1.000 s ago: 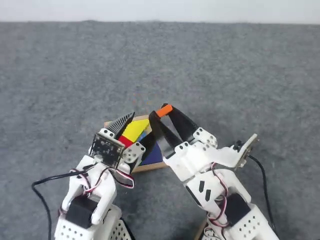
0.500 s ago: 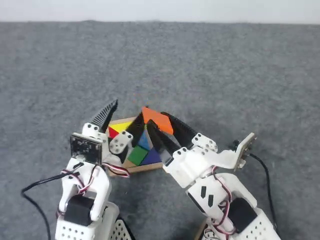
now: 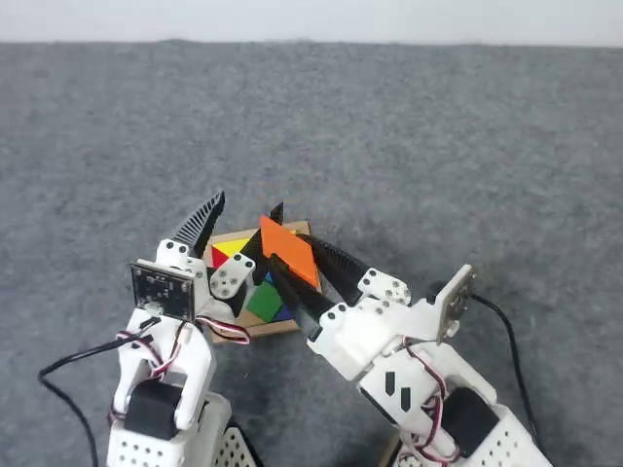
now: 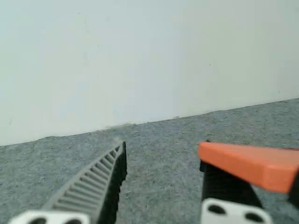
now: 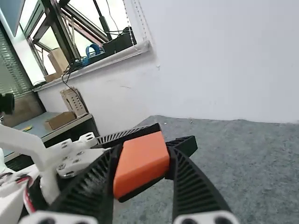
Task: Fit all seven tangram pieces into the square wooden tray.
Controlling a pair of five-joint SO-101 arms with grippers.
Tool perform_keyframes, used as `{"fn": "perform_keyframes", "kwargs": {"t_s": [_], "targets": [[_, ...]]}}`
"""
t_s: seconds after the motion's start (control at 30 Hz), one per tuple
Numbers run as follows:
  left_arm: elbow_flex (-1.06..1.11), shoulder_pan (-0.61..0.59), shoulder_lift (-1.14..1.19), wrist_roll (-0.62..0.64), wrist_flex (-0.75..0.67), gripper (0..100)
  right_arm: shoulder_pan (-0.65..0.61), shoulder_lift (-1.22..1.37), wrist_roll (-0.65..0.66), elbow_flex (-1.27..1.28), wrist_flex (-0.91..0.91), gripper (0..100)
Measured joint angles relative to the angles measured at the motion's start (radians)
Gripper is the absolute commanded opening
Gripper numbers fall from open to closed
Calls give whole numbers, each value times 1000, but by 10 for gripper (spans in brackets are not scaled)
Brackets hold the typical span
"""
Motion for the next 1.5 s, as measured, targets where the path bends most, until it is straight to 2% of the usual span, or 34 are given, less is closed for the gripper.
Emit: {"fn": "perform_keyframes", "kwargs": {"t_s": [0.27,0.4,0.5,0.63,0.73,0.87,0.97,1.13,1.37,1.5], "targets": [[0,-3,0,0,0,250,0,14,41,0,0,6],[0,-25,0,-8,54,250,2,130,57,-23,0,6],[5,-95,0,-55,115,250,64,288,66,-78,0,6],[95,-233,0,-106,117,250,129,545,66,-175,-3,6],[172,-351,0,-126,97,250,172,732,69,-212,-81,6],[227,-505,0,-127,72,250,196,980,69,-269,-175,6],[235,-565,0,-127,81,250,198,1154,69,-336,-186,6],[235,-597,0,-160,152,248,198,1344,69,-434,-173,6],[235,-594,0,-206,180,249,198,1470,49,-600,34,7],[235,-594,0,-206,180,249,198,1545,44,-644,61,7]]}}
